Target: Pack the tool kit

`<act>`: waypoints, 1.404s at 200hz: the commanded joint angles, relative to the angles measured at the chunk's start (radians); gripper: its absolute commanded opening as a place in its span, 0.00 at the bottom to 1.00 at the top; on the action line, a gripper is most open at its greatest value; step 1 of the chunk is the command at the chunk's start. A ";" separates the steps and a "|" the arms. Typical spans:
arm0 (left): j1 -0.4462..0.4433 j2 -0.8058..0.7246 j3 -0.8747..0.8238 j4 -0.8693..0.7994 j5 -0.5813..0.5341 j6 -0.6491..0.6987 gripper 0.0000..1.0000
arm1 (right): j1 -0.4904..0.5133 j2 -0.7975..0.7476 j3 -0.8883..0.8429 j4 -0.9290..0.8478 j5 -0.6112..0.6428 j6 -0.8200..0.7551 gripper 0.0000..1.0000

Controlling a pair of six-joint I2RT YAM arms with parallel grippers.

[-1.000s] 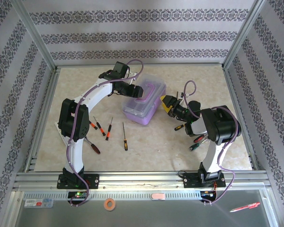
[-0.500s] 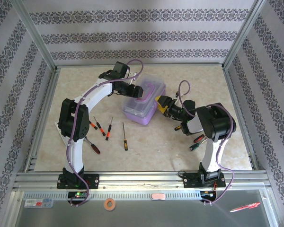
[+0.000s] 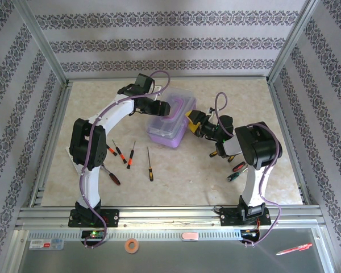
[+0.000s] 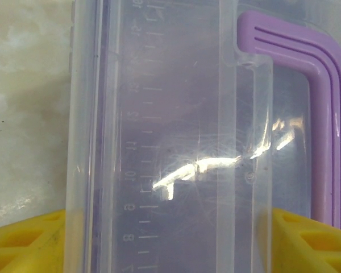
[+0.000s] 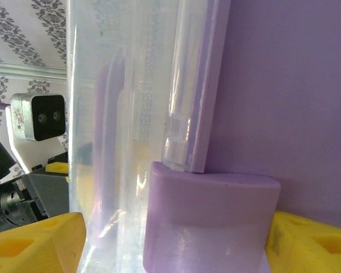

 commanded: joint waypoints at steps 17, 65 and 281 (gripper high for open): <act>-0.032 0.131 -0.037 -0.189 -0.221 0.044 0.61 | 0.020 -0.113 0.069 0.125 -0.079 0.042 0.77; -0.035 0.150 -0.066 -0.219 -0.350 0.054 0.61 | -0.024 -0.179 0.080 0.125 -0.079 0.073 0.78; -0.066 0.022 -0.018 -0.093 -0.066 -0.254 0.46 | -0.072 -0.532 0.104 -1.044 0.268 -0.600 0.64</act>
